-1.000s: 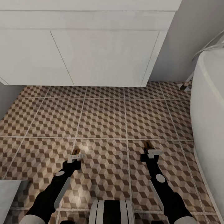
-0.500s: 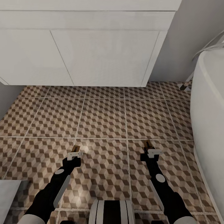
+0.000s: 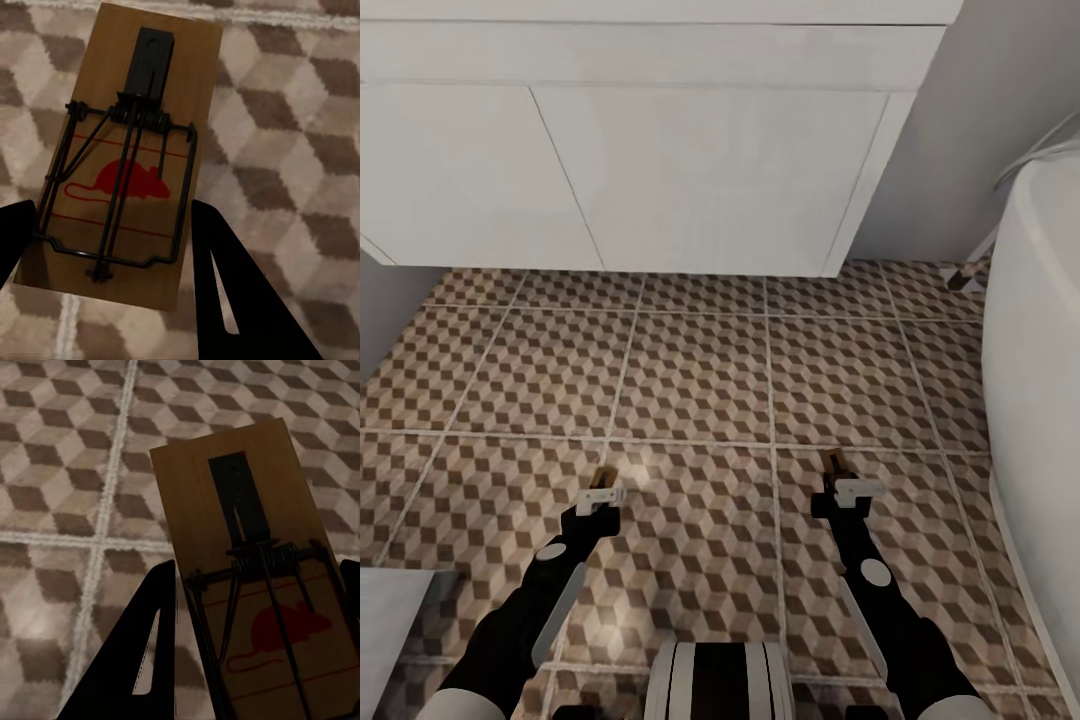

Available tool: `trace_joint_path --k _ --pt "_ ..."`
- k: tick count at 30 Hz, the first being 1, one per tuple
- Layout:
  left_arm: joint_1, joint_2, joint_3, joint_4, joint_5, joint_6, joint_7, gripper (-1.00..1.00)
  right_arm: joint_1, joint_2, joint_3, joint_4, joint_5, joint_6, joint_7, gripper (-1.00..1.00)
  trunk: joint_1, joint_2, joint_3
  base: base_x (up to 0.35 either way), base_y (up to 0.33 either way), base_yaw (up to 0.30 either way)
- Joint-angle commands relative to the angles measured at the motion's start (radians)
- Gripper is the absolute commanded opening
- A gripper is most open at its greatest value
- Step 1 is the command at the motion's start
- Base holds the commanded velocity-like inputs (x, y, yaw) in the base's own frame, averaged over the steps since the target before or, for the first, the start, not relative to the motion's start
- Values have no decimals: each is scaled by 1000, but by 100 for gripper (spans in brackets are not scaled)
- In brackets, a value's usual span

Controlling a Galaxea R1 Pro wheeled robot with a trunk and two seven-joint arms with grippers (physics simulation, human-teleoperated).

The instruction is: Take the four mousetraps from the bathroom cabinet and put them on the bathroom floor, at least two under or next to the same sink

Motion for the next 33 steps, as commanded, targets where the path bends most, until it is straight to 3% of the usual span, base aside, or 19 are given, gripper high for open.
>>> trace_joint_path --k 1,15,33 --pt "0 1 -5 -1 7 4 11 -100 0 0 2 0 1 -2 -4 -100 0 0 -2 0 0 125" --pt "0 1 -5 -4 7 4 11 -100 0 0 2 0 1 -3 -4 -100 0 0 -17 0 0 55" --pt "0 7 -5 -3 7 4 11 -100 0 0 2 -5 1 -3 -6 -100 0 0 -21 0 0 4"
